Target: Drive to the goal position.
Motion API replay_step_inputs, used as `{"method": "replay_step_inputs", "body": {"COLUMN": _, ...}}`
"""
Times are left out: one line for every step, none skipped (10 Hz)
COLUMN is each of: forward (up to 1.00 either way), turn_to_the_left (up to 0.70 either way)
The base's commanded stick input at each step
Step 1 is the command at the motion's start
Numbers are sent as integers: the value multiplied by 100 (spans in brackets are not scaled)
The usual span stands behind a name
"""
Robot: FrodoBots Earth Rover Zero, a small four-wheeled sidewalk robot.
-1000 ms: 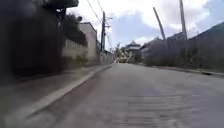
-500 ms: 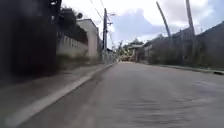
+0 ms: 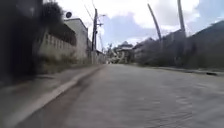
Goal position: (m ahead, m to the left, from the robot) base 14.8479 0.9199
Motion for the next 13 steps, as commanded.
{"method": "replay_step_inputs", "body": {"forward": 100, "turn_to_the_left": 0}}
{"method": "replay_step_inputs", "body": {"forward": 100, "turn_to_the_left": 0}}
{"method": "replay_step_inputs", "body": {"forward": 100, "turn_to_the_left": -3}}
{"method": "replay_step_inputs", "body": {"forward": 100, "turn_to_the_left": -6}}
{"method": "replay_step_inputs", "body": {"forward": 100, "turn_to_the_left": -40}}
{"method": "replay_step_inputs", "body": {"forward": 100, "turn_to_the_left": -40}}
{"method": "replay_step_inputs", "body": {"forward": 100, "turn_to_the_left": -40}}
{"method": "replay_step_inputs", "body": {"forward": 100, "turn_to_the_left": -34}}
{"method": "replay_step_inputs", "body": {"forward": 100, "turn_to_the_left": -10}}
{"method": "replay_step_inputs", "body": {"forward": 100, "turn_to_the_left": 0}}
{"method": "replay_step_inputs", "body": {"forward": 100, "turn_to_the_left": 0}}
{"method": "replay_step_inputs", "body": {"forward": 100, "turn_to_the_left": 0}}
{"method": "replay_step_inputs", "body": {"forward": 100, "turn_to_the_left": 0}}
